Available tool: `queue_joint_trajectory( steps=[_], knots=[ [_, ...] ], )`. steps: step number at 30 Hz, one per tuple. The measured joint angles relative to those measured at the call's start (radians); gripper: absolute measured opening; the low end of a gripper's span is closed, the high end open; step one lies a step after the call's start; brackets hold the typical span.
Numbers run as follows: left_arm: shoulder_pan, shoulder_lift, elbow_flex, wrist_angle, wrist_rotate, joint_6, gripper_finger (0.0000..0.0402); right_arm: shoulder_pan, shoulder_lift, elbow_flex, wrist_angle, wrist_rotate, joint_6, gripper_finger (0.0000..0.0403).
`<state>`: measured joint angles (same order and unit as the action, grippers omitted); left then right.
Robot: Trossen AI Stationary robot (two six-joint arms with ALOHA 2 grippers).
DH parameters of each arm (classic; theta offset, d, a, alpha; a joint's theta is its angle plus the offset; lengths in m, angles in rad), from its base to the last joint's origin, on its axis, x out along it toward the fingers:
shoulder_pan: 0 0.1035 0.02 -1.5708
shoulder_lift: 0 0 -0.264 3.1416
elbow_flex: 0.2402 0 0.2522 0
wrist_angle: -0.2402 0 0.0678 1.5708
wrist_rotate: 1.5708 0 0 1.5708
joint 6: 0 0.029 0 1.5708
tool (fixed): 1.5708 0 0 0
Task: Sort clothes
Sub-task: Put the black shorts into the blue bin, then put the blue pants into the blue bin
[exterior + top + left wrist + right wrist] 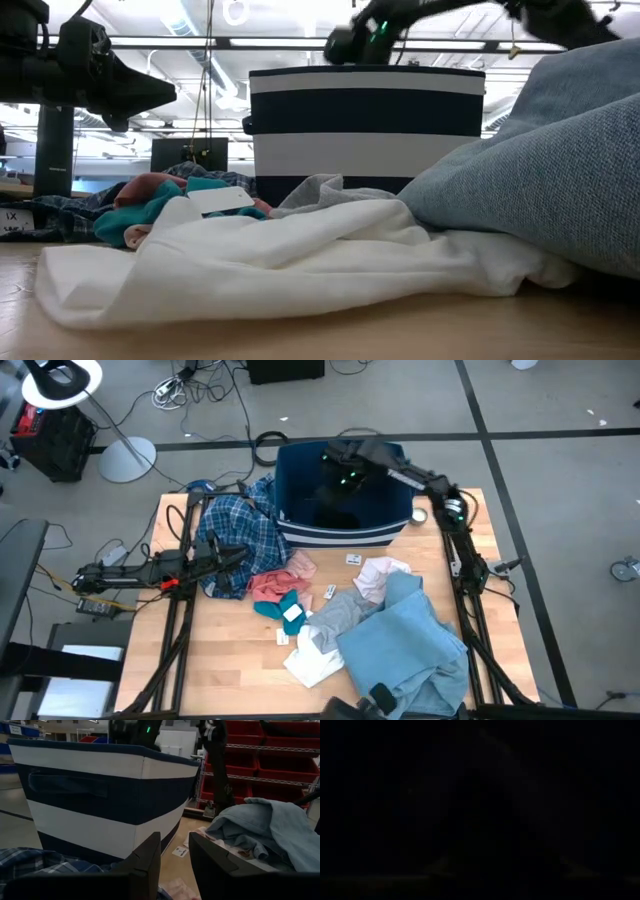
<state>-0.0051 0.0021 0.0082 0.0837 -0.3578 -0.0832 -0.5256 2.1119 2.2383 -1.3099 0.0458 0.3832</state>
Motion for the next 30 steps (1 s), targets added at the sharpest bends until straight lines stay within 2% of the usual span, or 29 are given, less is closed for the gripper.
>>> queue_joint_trajectory(
  steps=[3,9,14,18,25,30],
  knots=[
    [0.000,0.000,0.000,0.000,0.000,0.000,0.0108,0.000,-0.089,0.000,-0.015,0.038,-0.002,0.0160],
    [0.000,0.000,0.000,0.000,0.000,0.000,0.0108,0.021,-0.263,0.000,-0.049,0.049,0.000,0.0172],
    [0.000,0.000,0.000,0.000,0.000,0.000,0.0108,0.091,-0.393,0.000,-0.079,0.145,0.019,0.0183],
    [0.000,0.000,0.000,0.000,0.000,0.000,0.0108,0.182,-0.479,0.000,-0.138,0.233,0.073,0.0196],
    [0.000,0.000,0.000,0.000,0.000,0.000,0.0108,0.416,-0.573,0.000,-0.251,0.396,0.233,0.0223],
    [0.000,0.000,0.000,0.000,0.000,0.000,0.0108,0.590,-0.601,0.000,-0.262,0.430,0.344,0.0238]
  ],
)
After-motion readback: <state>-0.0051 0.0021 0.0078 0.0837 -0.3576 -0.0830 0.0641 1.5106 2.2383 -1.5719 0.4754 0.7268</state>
